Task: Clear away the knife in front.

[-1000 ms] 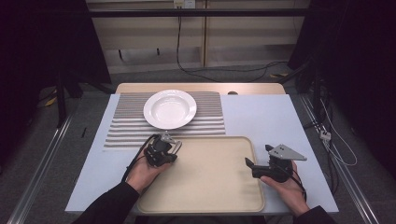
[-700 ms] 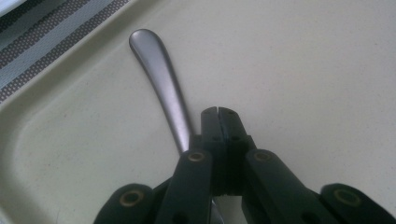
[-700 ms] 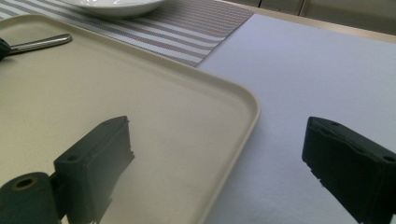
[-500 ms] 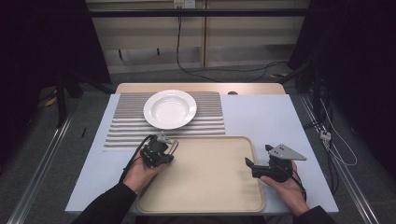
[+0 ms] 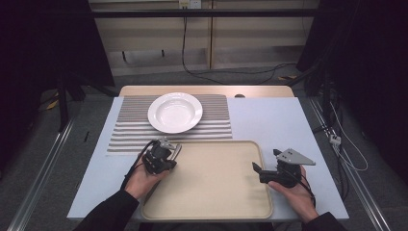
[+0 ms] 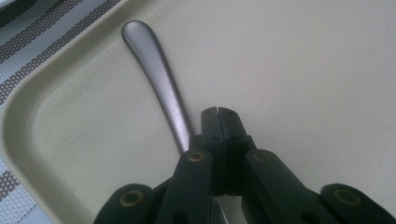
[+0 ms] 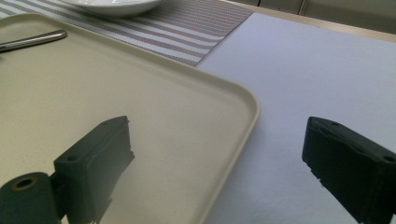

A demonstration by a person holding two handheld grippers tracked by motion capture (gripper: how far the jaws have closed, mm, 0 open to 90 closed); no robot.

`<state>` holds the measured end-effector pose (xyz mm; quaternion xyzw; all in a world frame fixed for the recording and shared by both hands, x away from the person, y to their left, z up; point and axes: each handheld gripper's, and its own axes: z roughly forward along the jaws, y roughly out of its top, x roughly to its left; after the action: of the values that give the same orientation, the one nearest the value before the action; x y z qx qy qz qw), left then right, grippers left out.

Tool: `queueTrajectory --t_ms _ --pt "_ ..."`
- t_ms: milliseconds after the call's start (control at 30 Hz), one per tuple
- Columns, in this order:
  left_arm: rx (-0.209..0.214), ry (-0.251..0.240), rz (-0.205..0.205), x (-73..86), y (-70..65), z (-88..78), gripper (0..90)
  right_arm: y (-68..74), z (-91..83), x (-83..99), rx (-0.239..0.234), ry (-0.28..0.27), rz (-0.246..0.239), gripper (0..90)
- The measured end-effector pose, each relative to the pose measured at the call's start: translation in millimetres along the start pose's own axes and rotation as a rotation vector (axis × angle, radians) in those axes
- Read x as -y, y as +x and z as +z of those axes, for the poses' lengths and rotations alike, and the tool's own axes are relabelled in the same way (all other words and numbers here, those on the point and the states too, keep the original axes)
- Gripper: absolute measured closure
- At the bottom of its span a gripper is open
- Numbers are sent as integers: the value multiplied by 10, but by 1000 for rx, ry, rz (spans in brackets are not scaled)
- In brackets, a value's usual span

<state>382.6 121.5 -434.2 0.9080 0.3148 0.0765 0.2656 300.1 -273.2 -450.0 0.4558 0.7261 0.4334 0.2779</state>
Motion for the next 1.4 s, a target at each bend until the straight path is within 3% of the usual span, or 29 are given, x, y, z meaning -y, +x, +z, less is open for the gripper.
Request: queueTrajectory --t_ms 1400 --pt "-11 -10 -86 254 104 -160 900 6 11 -3 -5 4 -2 85"
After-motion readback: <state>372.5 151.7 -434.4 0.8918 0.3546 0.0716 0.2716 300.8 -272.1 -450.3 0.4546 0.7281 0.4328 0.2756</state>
